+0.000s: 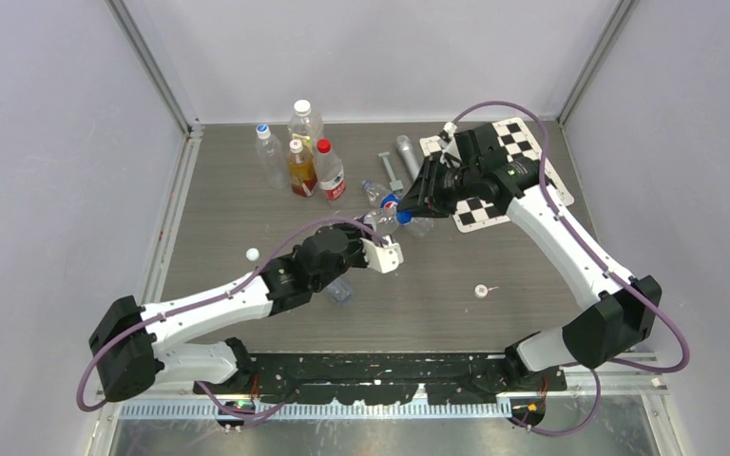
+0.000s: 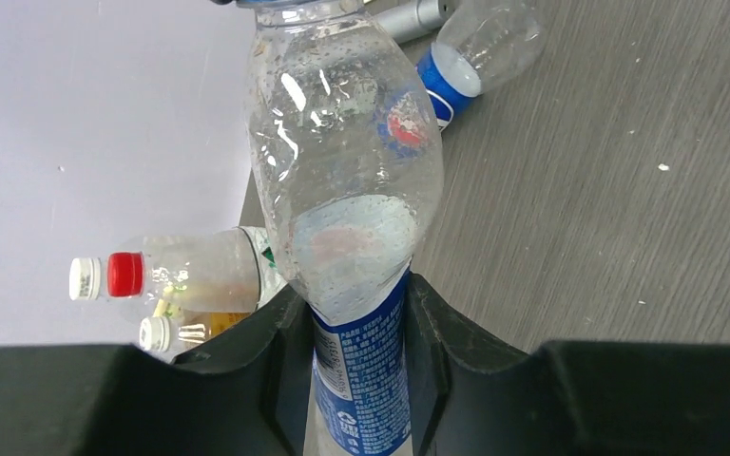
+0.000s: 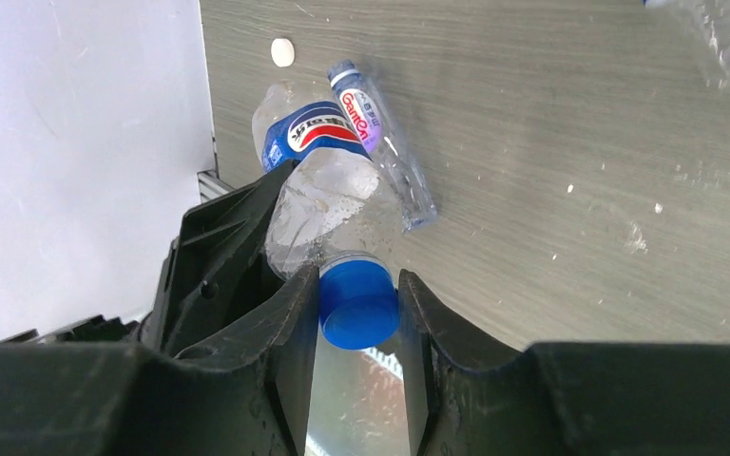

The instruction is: Screw on the bottle caps

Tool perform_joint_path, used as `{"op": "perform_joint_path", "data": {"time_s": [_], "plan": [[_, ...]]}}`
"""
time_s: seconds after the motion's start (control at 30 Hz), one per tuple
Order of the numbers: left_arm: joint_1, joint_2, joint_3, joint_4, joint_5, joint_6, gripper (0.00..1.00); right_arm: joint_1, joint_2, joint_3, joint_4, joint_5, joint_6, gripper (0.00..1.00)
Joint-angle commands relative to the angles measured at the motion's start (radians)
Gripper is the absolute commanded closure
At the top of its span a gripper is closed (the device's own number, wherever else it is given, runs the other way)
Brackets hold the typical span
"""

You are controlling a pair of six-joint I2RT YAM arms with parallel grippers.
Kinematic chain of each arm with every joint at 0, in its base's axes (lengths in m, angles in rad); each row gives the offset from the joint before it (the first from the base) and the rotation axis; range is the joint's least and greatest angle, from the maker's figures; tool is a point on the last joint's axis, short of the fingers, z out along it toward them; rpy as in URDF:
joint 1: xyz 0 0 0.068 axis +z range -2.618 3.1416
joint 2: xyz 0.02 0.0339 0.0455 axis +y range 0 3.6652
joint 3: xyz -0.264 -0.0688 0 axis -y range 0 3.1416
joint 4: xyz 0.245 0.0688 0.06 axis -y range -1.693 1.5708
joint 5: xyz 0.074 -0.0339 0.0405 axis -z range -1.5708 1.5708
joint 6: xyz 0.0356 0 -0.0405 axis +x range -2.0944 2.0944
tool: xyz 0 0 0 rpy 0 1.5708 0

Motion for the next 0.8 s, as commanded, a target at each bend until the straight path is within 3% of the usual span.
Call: {"op": "perform_joint_path", "data": {"time_s": [0.0,0.13,0.27,0.47,0.77], "plan": [[0.079,-0.048,0.079,-0.006,0.238,-0.118,1.00,-0.005,-0.031,0.041,0.113,-0.022,-0.155,0.62],[0.210,-0.069,0.107,-0.160,0.436,-0.205,1.00,-0.012,-0.082,0.052,0.095,-0.070,-0.416,0.42],[0.303,-0.053,0.168,-0.306,0.597,-0.212,1.00,-0.013,-0.144,0.038,0.088,-0.135,-0.643,0.34],[0.359,-0.009,0.268,-0.456,0.853,-0.207,1.00,-0.013,-0.209,0.000,0.069,-0.283,-0.955,0.33],[0.361,0.038,0.348,-0.537,0.994,-0.187,1.00,-0.009,-0.210,-0.001,0.009,-0.419,-1.183,0.37]]}}
